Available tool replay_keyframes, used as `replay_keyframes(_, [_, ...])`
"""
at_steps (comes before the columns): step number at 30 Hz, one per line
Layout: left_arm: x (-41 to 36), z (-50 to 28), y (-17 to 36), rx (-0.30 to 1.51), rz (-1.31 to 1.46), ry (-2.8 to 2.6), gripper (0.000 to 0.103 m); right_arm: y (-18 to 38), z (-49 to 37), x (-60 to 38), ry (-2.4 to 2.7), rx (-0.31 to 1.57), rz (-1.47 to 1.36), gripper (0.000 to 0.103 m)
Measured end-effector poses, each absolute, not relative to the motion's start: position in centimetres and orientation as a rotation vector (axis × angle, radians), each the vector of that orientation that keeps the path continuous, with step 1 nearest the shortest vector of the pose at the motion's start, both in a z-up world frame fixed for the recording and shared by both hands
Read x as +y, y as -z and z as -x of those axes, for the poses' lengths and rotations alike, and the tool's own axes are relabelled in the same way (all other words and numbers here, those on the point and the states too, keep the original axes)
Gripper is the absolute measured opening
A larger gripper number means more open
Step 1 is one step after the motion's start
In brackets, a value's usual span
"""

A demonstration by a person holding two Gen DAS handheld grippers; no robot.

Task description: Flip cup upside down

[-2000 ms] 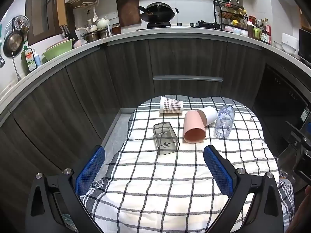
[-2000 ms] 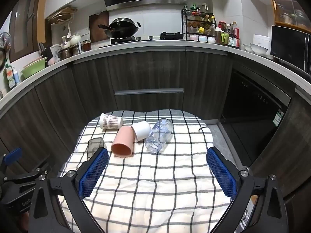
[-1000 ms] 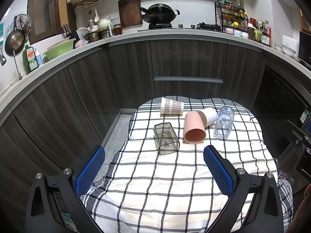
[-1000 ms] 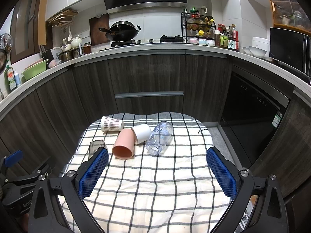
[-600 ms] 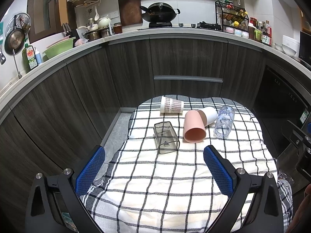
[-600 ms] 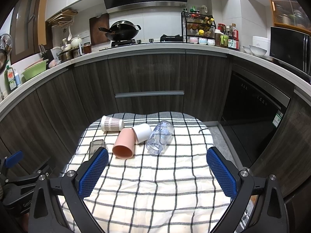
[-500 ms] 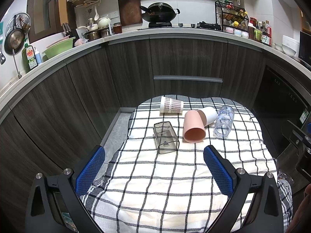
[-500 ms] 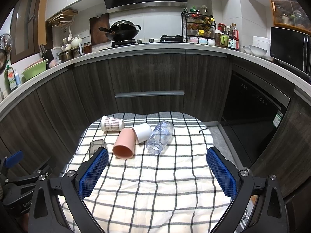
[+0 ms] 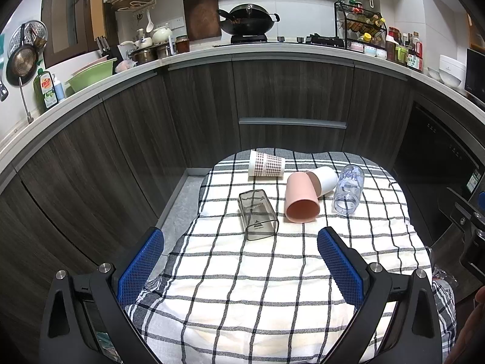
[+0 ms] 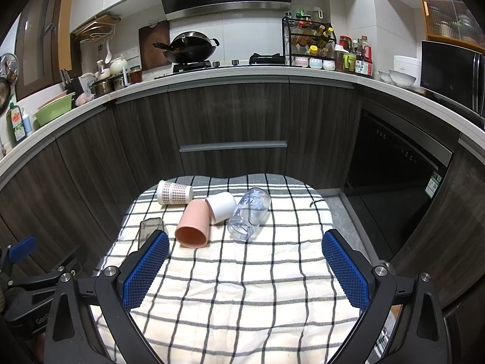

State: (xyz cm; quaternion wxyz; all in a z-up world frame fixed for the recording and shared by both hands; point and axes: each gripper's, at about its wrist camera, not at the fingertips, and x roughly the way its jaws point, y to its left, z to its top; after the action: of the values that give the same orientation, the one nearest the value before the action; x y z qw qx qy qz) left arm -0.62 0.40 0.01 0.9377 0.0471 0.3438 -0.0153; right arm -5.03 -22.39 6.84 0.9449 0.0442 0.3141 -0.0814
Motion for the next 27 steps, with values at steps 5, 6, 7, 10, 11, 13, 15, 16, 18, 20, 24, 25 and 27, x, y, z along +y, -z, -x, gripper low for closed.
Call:
replay_keyframes(5, [0.28,0.59,-0.03,0.703,-0.097,0.031,0.103,-6.86,5.03,-22.44,0.165,0.641,-0.091,0.101])
replay_keyframes(6, [0.28,0.57,-0.03,0.703,-0.098,0.032,0.103,-6.85,5.02,-22.43,0.165,0.641,-0.091,0.101])
replay_keyframes(7, [0.3,0.59,-0.03,0.704,-0.097,0.032,0.103,-6.9,5.08,-22.34,0.165,0.641,-0.091,0.101])
replay_keyframes(10, [0.24,0.56,-0.02,0.705,-0.098,0.033,0.103,-6.84,5.05,-22.4,0.166,0.641,-0.091,0.101])
replay_keyframes(11, [0.21,0.55,-0.01,0.706,-0.098,0.033,0.103,-6.83,5.03,-22.45,0.165,0.642,-0.092,0.101])
replay_keyframes(13, [0.21,0.55,0.0,0.706,-0.097,0.033,0.103,-6.77,5.04,-22.44,0.166,0.642,-0.093,0.101])
replay_keyframes(15, [0.2,0.55,0.01,0.707,-0.098,0.034,0.103,-6.76,5.05,-22.43,0.165,0.642,-0.094,0.101])
replay_keyframes(16, [0.19,0.56,0.02,0.707,-0.098,0.034,0.103,-6.75,5.02,-22.47,0.165,0.643,-0.093,0.101])
replay_keyframes(18, [0.2,0.56,0.01,0.705,-0.098,0.034,0.103,-6.73,5.01,-22.52,0.165,0.643,-0.093,0.101])
replay_keyframes(20, [0.22,0.54,0.01,0.708,-0.097,0.035,0.103,-6.76,5.05,-22.48,0.164,0.644,-0.093,0.101])
replay_keyframes(24, [0.18,0.55,0.03,0.707,-0.098,0.033,0.103,-6.58,5.01,-22.59,0.165,0.641,-0.094,0.101])
replay_keyframes(25, [0.21,0.56,0.04,0.707,-0.098,0.033,0.103,-6.58,5.03,-22.57,0.165,0.642,-0.095,0.101])
replay_keyframes(27, [0.22,0.54,0.04,0.706,-0.098,0.034,0.103,-6.61,5.06,-22.54,0.164,0.643,-0.096,0.101])
